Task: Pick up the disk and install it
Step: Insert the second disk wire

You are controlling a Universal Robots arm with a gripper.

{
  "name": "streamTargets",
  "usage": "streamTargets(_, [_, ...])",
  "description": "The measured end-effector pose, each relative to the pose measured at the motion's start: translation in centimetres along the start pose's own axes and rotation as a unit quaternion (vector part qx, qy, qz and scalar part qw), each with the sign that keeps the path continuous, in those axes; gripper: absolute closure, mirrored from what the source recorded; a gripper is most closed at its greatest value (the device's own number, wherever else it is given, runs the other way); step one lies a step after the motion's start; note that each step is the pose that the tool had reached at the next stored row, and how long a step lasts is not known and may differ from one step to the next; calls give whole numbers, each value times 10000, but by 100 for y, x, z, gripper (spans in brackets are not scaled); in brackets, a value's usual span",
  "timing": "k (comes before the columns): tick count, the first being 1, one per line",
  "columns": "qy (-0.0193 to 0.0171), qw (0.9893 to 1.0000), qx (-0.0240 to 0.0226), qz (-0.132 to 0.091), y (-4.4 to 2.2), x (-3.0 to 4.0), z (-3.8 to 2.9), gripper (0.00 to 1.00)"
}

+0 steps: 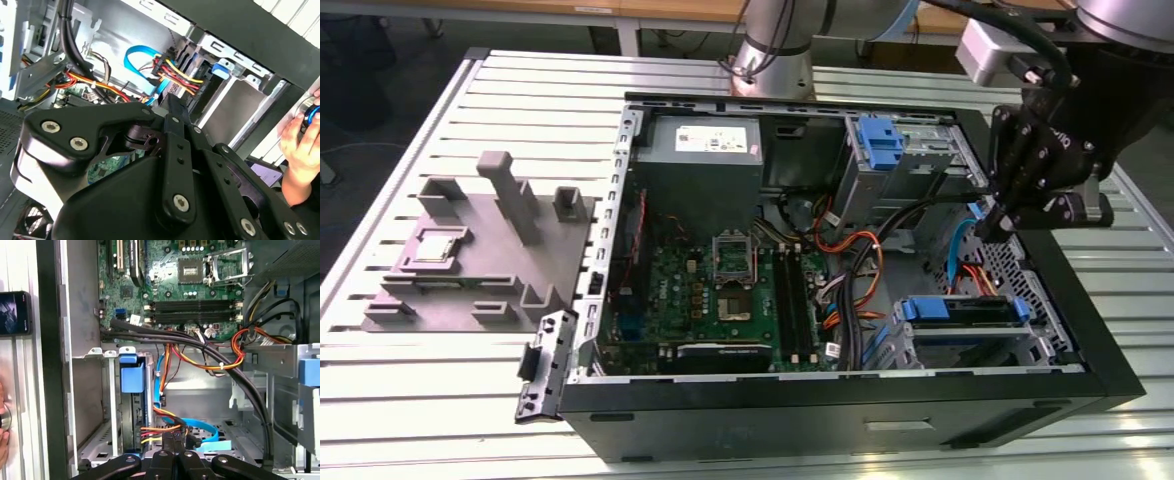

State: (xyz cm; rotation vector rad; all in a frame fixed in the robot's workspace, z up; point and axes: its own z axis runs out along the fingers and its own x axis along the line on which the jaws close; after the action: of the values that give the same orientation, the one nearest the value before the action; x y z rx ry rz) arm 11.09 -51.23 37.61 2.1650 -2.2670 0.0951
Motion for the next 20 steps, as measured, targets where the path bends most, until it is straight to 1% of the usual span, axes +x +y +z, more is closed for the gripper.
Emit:
streamTargets(1, [1, 10000, -19, -1, -1, -13, -2, 90])
streamTargets(2, [1, 10000, -27, -2, -3, -26, -6, 90])
streamTargets(8, [6, 10000, -47, -2, -26, -128, -21, 90])
streamTargets(10, [14, 10000, -61, -3, -35, -137, -20, 90])
streamTargets(12, [37, 10000, -75, -5, -38, -138, -22, 90])
streamTargets(16, [64, 9999, -133, -8, -40, -138, -53, 90])
streamTargets(18, [87, 9999, -137, -9, -43, -143, -54, 90])
streamTargets(20, [85, 9999, -138, -9, -45, -149, -43, 90])
